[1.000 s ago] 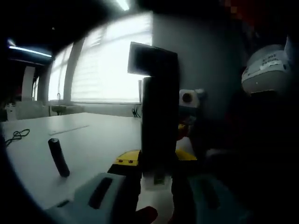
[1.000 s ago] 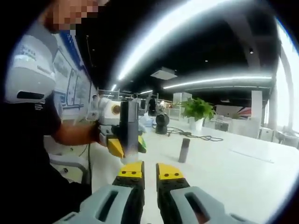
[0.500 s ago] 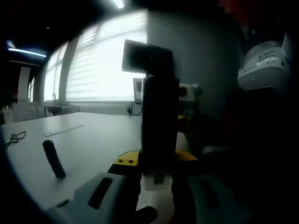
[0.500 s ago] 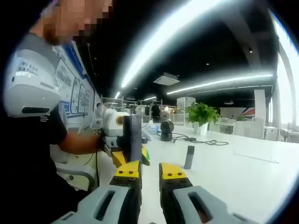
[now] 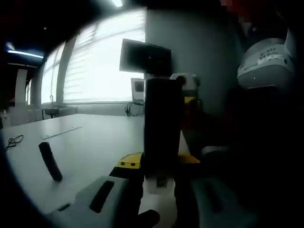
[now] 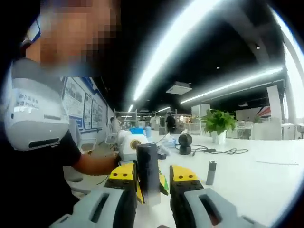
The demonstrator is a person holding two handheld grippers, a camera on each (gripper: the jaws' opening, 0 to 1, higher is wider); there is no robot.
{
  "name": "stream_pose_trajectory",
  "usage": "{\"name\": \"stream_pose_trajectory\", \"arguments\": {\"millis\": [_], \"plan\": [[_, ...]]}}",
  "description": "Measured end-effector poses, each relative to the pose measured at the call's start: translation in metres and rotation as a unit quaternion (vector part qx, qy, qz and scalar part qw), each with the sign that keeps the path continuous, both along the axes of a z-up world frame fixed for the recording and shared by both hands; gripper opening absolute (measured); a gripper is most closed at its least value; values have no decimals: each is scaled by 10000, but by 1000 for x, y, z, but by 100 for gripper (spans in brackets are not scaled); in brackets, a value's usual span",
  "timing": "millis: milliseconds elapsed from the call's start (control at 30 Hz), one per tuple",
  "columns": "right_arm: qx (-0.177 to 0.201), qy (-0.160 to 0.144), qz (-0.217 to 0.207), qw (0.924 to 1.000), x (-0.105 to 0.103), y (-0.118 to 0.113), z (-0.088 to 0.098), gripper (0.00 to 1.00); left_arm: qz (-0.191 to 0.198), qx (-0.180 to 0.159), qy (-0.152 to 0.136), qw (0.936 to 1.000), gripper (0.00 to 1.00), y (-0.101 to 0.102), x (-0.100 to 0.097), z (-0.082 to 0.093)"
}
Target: Pick up cosmetic bottle twist off cap place on table pick up cap screw tight cap place on table
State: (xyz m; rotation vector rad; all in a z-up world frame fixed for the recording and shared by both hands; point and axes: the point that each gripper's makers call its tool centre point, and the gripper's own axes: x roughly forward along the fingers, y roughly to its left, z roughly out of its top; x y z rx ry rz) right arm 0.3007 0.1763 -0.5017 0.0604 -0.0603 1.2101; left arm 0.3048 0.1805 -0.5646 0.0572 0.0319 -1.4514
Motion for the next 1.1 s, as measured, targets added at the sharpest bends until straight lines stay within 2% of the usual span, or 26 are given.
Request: {"name": "stream_pose_trajectory", "arguments": {"millis": [333, 433, 633, 1100], "plan": [[-9, -66, 339, 9994, -7, 23, 10, 29, -135, 16, 15, 9999, 14, -5, -6, 1], [18, -78, 461, 9989, -9, 29, 12, 29, -216, 54, -11, 9998, 14, -7, -11, 0], [-173, -190, 826, 9962, -16, 43, 12, 27, -437, 151, -117, 9989, 14, -10, -21, -1], [-212, -215, 1016, 9944, -21, 48, 10, 21, -602, 131, -126, 9980, 14, -10, -29, 0]]}}
